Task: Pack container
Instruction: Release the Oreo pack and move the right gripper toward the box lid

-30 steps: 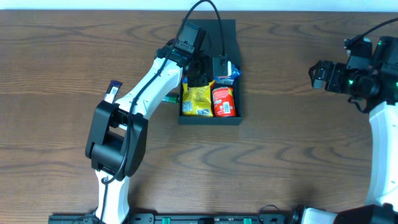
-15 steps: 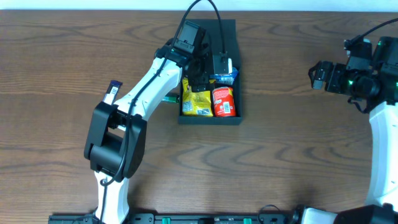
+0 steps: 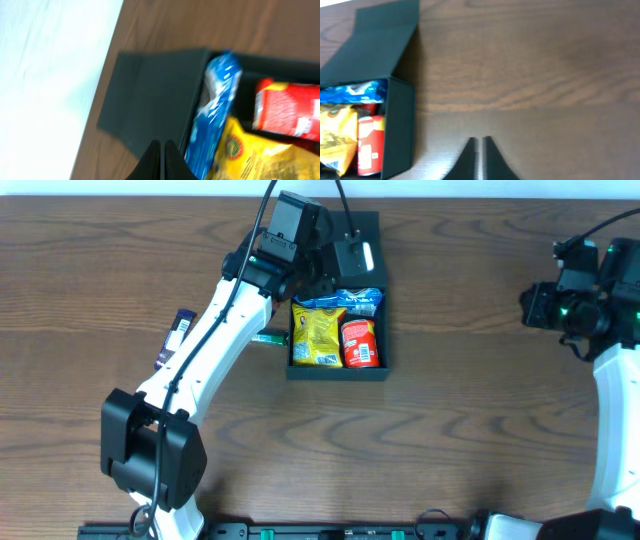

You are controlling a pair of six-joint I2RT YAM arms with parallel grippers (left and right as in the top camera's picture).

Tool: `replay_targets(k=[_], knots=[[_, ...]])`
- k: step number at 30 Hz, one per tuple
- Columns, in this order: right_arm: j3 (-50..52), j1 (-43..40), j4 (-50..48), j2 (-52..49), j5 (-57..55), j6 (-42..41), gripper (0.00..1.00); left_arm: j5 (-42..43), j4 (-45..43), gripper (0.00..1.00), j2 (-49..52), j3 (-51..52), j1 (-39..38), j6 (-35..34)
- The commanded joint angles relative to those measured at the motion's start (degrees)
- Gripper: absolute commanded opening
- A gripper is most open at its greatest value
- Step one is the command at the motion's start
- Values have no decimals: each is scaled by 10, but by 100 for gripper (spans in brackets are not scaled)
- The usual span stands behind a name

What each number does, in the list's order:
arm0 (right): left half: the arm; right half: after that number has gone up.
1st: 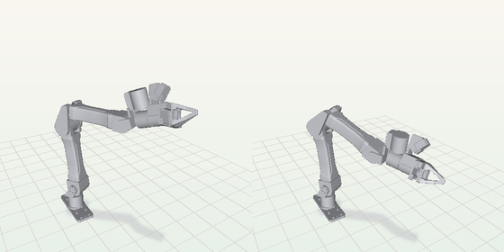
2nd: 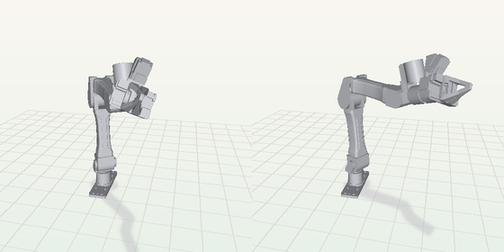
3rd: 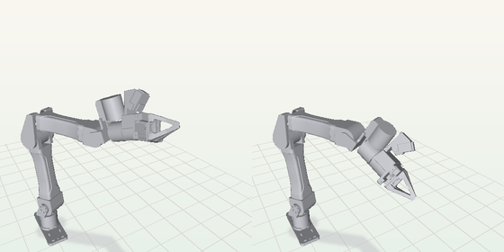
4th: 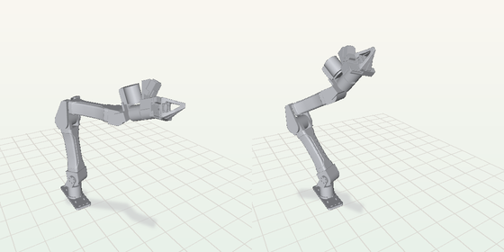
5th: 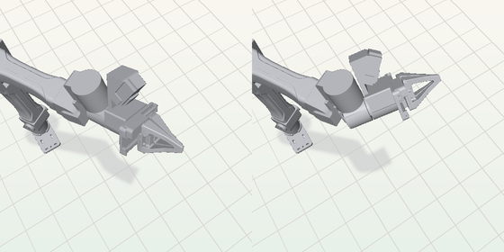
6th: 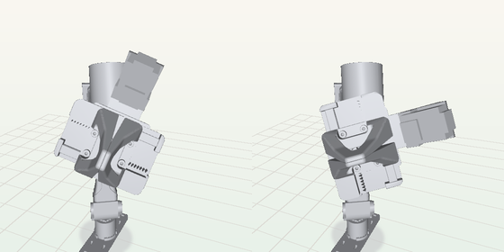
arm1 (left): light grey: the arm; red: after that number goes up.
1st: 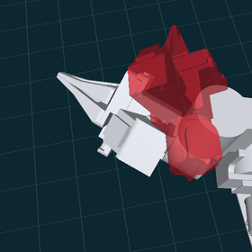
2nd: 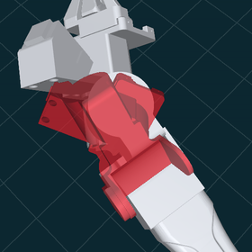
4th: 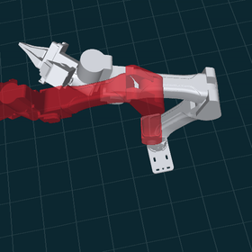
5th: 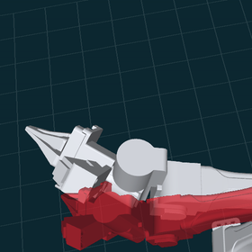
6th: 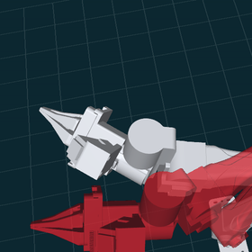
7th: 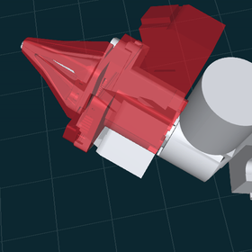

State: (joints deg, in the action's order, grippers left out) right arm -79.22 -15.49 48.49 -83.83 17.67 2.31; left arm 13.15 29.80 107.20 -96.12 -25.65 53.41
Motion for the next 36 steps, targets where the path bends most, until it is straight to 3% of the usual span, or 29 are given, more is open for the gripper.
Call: replay_targets(k=[1,6,11,16,25,36], knots=[[3,34,-13,-23,41,-4,1,-115,-2,6,-4,-4,10,-129],[3,123,-57,-91,68,-27,1,-82,7,6,-4,-4,74,-336],[3,202,-153,-144,70,-57,1,39,51,6,-4,-4,165,-425],[-9,235,-260,-207,143,-122,1,60,125,6,-4,-4,212,-432],[-93,293,-201,-287,121,-112,1,60,132,6,4,-3,216,-429],[-96,303,-189,-329,43,-112,1,60,132,6,5,-3,216,-429]])
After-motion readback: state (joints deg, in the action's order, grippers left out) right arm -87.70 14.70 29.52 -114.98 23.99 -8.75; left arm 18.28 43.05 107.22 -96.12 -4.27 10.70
